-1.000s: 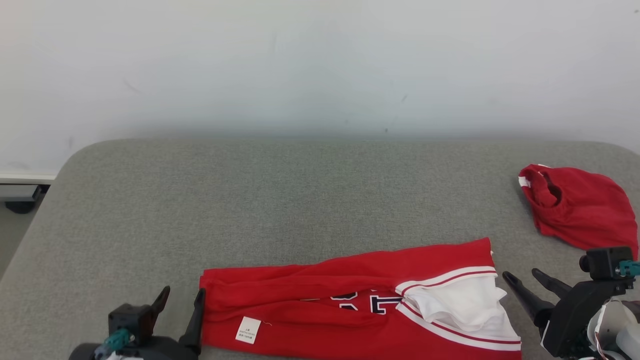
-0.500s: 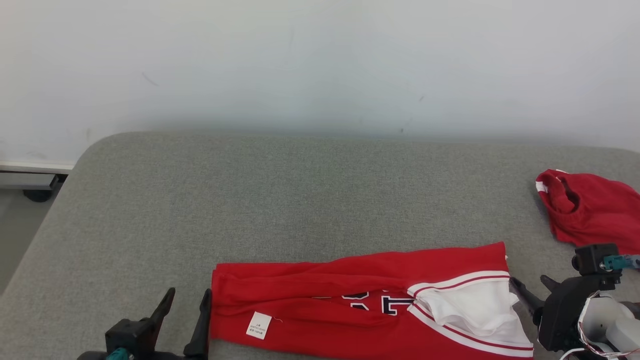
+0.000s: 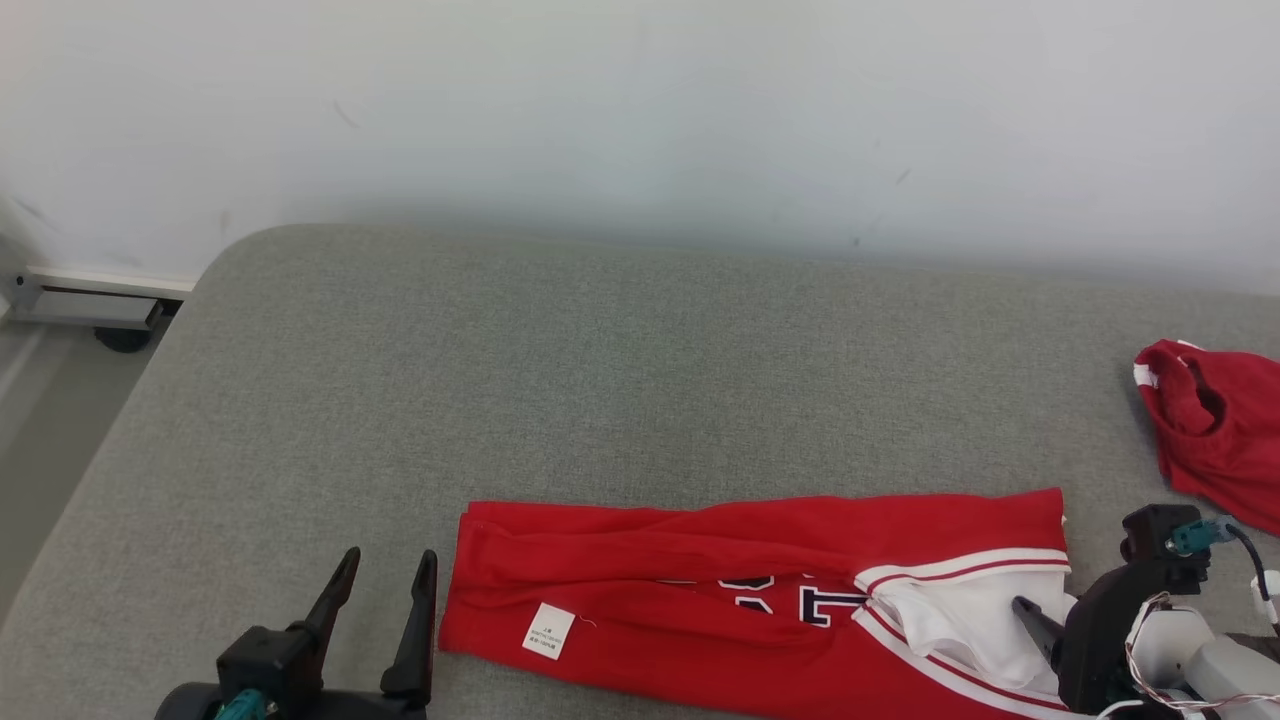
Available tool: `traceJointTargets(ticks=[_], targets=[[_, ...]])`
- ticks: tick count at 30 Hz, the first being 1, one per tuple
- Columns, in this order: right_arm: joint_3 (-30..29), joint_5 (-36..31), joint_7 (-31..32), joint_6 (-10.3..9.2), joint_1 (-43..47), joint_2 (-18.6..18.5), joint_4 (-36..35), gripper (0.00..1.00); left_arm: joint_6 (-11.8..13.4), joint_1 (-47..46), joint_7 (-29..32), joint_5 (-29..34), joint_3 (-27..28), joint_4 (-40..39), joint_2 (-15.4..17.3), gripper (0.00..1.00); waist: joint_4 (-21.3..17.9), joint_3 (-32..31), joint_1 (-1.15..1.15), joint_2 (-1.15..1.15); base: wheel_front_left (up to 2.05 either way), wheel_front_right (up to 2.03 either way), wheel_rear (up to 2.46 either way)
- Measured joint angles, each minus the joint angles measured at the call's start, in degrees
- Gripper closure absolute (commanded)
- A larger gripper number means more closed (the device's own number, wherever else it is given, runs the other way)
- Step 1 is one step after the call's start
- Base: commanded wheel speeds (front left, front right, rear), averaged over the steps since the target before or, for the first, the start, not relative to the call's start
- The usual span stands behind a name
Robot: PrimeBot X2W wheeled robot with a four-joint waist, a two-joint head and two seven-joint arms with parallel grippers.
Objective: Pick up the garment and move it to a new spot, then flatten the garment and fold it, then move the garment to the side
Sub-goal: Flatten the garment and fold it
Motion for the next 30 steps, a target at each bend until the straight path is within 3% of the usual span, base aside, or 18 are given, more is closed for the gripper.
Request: traceJointTargets(ticks=[7, 8, 9, 10, 19, 30], targets=[[2.2, -0.08, 3.85, 0.13, -2.14, 1.14, 2.98, 0.0, 0.0, 0.47, 0.62, 1.0, 2.18, -1.05, -0.25, 0.0, 0.82, 0.74, 0.0, 0.0, 0.0, 0.0, 0.0], [2.42, -0.09, 4.09, 0.64, -2.25, 1.21, 3.19, 0.37, 0.0, 0.58, 1.04, 1.2, 2.29, -1.11, -0.42, 0.0, 0.81, 0.75, 0.0, 0.0, 0.0, 0.0, 0.0], [2.42, -0.09, 4.09, 0.64, -2.25, 1.21, 3.19, 0.62, 0.0, 0.58, 1.04, 1.2, 2.29, -1.11, -0.42, 0.0, 0.81, 0.75, 0.0, 0.0, 0.0, 0.0, 0.0], [2.46, -0.09, 4.09, 0.88, -2.25, 1.23, 3.34, 1.0, 0.0, 0.81, 1.21, 1.37, 2.36, -1.2, -0.62, 0.0, 0.8, 0.76, 0.0, 0.0, 0.0, 0.0, 0.0], [2.37, -0.09, 4.99, 3.05, -3.49, 1.72, 5.16, 1.0, 0.0, 1.69, 2.23, 2.7, 3.93, -1.51, -1.69, 0.0, 0.19, 0.57, 0.0, 0.0, 0.0, 0.0, 0.0], [0.76, 0.14, 3.92, 5.83, -3.75, -2.83, 6.06, 1.0, 0.0, 3.86, 3.35, 2.78, 5.2, -1.87, -2.22, 0.0, -1.57, -0.1, 0.0, 0.0, 0.0, 0.0, 0.0]])
